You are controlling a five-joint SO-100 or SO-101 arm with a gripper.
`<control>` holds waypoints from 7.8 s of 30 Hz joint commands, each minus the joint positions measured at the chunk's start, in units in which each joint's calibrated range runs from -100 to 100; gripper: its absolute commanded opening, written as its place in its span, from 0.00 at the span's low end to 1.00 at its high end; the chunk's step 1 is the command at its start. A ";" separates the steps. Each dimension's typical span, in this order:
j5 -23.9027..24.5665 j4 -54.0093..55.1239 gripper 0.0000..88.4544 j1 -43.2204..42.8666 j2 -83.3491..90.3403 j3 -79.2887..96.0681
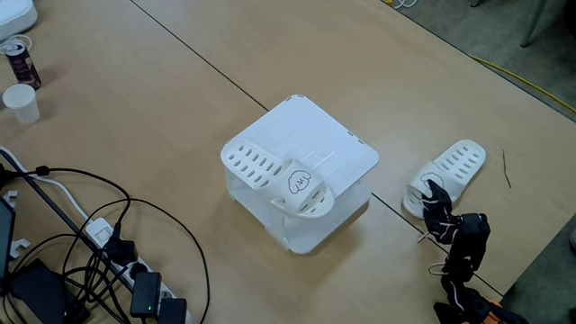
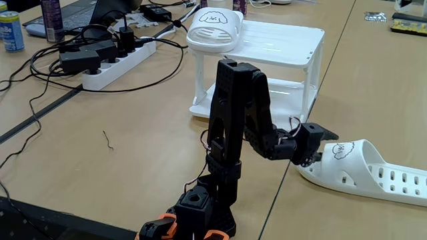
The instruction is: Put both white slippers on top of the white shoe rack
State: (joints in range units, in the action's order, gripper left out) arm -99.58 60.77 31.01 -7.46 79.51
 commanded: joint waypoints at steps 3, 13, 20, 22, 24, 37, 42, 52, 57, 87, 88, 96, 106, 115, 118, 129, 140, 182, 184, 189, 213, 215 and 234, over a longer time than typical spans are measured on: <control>-0.42 3.59 0.22 4.52 0.94 0.10; -0.42 5.23 0.22 11.59 1.03 0.19; -0.42 5.23 0.22 7.31 0.35 0.10; -0.42 5.23 0.22 5.67 0.27 0.10; -0.42 5.23 0.22 4.43 0.27 -0.17; -0.42 4.97 0.22 1.14 -2.76 -0.44; -0.42 5.15 0.22 1.39 -6.71 -3.78; -0.42 5.06 0.22 2.29 -7.13 -8.92; -0.42 5.06 0.22 3.77 -7.13 -8.74; -0.42 5.06 0.17 6.24 -6.97 -8.20; -0.42 5.06 0.09 6.24 -7.05 -8.20; -0.42 4.97 0.01 6.32 -7.13 -8.20; -0.42 5.06 0.01 8.22 -3.10 -16.05; -0.42 4.28 0.01 7.97 7.42 -19.57; -0.42 4.28 0.01 6.32 10.79 -19.57; -0.42 -8.83 0.01 -2.97 21.47 -27.33; -0.42 -37.56 0.01 -6.92 21.89 -49.70; -0.42 -64.57 0.01 -38.17 21.22 -68.37; -0.42 -64.48 0.01 -38.17 21.47 -66.93; -0.42 -64.40 0.01 -37.84 21.56 -65.67; -0.42 -64.31 0.09 -32.82 21.98 -60.62; -0.42 -64.31 0.09 -32.82 21.98 -60.62; -0.42 -64.40 0.10 -31.42 21.98 -60.34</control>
State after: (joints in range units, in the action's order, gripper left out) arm -99.53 -3.95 -1.95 9.53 19.95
